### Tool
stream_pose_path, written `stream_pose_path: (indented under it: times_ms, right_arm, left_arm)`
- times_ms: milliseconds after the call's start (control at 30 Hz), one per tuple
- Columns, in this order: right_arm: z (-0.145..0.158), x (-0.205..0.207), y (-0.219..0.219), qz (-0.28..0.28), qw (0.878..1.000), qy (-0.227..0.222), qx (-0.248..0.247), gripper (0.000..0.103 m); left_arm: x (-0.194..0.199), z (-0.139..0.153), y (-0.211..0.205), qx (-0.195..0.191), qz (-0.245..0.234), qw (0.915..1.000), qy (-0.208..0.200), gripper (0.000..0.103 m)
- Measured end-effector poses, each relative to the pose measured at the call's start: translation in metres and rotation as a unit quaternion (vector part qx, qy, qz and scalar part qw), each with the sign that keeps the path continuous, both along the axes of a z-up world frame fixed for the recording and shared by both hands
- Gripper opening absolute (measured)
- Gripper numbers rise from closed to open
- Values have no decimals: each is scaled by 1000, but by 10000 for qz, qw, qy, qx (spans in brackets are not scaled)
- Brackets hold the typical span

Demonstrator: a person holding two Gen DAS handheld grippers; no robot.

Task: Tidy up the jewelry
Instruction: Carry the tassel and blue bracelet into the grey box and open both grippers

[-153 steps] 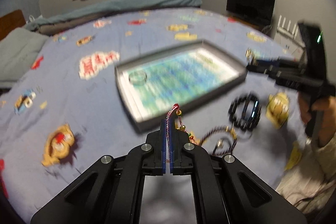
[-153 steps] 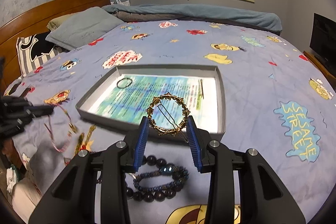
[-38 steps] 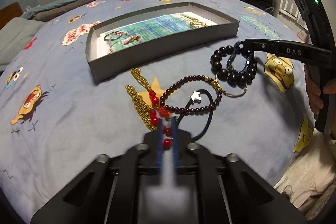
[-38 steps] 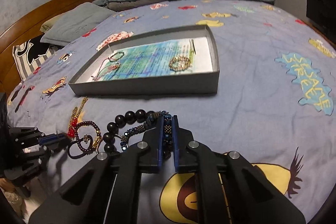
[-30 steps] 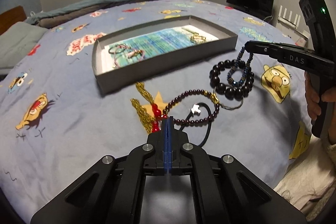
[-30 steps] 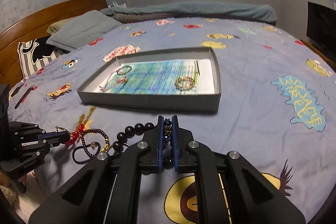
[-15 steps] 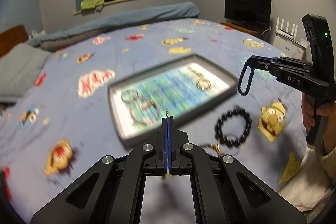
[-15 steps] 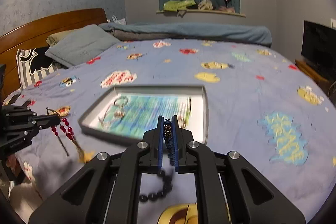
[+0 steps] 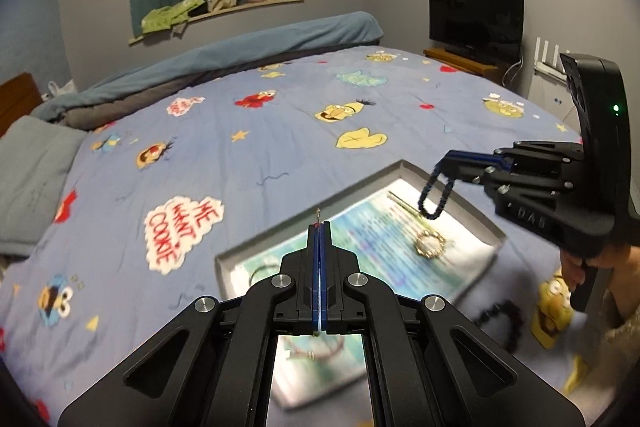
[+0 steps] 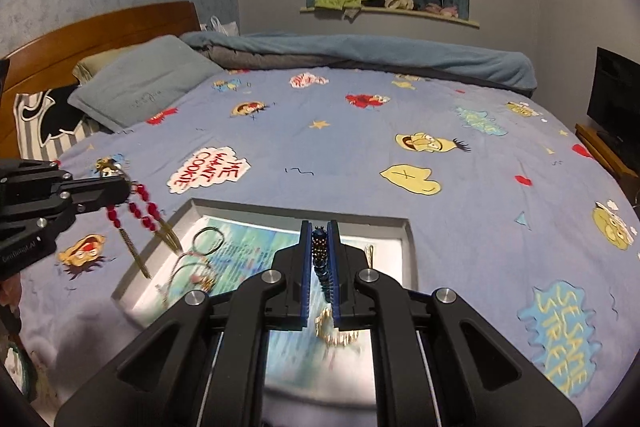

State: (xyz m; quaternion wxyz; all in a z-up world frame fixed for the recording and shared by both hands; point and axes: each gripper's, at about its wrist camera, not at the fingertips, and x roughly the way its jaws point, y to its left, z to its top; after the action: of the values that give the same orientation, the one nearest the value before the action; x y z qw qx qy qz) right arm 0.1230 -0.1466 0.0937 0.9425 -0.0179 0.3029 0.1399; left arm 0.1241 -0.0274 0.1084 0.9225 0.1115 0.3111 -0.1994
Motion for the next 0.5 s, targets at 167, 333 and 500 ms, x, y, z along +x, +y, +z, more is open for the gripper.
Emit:
stream_pose_path:
  times_ms: [167, 333, 500]
  right_arm:
    - [-20, 35, 8, 32, 9997, 242, 18, 7]
    - [-42, 61, 8, 119, 9975, 680, 177, 8]
    - [-57, 73, 11, 107, 9950, 988, 108, 7]
  left_arm:
    - [41, -22, -21, -76, -215, 9993, 300, 1]
    - [69, -47, -32, -132, -308, 9975, 618, 1]
    - [93, -77, -32, 72, -133, 9955, 940, 1]
